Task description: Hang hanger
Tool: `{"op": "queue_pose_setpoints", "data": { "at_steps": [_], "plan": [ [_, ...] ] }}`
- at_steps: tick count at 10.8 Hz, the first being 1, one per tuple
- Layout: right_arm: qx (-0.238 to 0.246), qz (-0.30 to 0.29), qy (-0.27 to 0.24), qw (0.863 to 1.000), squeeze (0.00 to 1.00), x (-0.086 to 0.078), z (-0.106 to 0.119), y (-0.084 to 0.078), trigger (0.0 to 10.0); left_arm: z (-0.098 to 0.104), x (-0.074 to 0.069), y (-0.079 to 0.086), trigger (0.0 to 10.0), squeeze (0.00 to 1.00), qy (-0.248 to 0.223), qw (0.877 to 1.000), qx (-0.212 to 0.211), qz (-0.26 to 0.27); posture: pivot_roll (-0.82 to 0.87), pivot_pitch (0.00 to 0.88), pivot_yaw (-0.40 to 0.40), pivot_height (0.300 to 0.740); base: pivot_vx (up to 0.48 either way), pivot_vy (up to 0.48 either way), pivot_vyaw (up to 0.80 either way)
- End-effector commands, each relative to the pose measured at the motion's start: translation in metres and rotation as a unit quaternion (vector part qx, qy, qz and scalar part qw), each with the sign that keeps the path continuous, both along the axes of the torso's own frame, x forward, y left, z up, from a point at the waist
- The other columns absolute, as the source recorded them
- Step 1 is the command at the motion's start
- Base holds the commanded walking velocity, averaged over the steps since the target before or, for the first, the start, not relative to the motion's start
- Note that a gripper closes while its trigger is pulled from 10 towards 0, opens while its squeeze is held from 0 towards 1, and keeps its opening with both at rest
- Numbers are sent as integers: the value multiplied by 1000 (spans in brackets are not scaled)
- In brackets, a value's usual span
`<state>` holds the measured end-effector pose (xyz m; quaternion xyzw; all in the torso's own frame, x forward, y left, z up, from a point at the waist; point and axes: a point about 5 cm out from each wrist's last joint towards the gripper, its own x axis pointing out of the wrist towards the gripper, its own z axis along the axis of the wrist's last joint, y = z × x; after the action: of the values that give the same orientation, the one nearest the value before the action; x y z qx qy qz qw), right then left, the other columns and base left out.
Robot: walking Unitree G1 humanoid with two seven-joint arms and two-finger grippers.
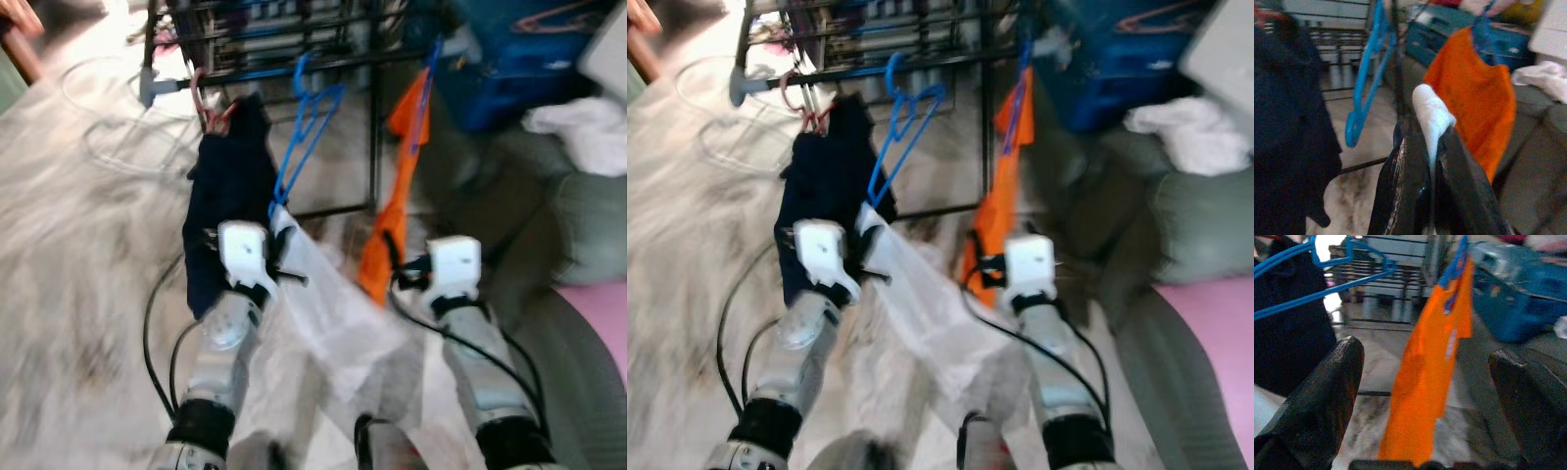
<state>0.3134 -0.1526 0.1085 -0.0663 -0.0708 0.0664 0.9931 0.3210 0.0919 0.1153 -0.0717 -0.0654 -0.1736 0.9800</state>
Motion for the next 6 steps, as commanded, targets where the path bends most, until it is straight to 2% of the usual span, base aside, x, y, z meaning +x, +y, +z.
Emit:
{"op": "queue_pose_setpoints", "data": {
  "at_steps": [1, 6],
  "plan": [
    [4, 10, 7, 1000, 0, -2, -4, 8, 10000, 6, 1, 7, 10000, 0, -15, 1000, 9, 9, -143, 198, 42, 740, 0, 480, 0],
    [1, 7, 5, 1000, 0, 0, -3, 8, 10000, 3, -4, -3, 10000, 0, -15, 1000, 16, -4, -143, 195, 50, 740, 0, 459, 0]
  ]
}}
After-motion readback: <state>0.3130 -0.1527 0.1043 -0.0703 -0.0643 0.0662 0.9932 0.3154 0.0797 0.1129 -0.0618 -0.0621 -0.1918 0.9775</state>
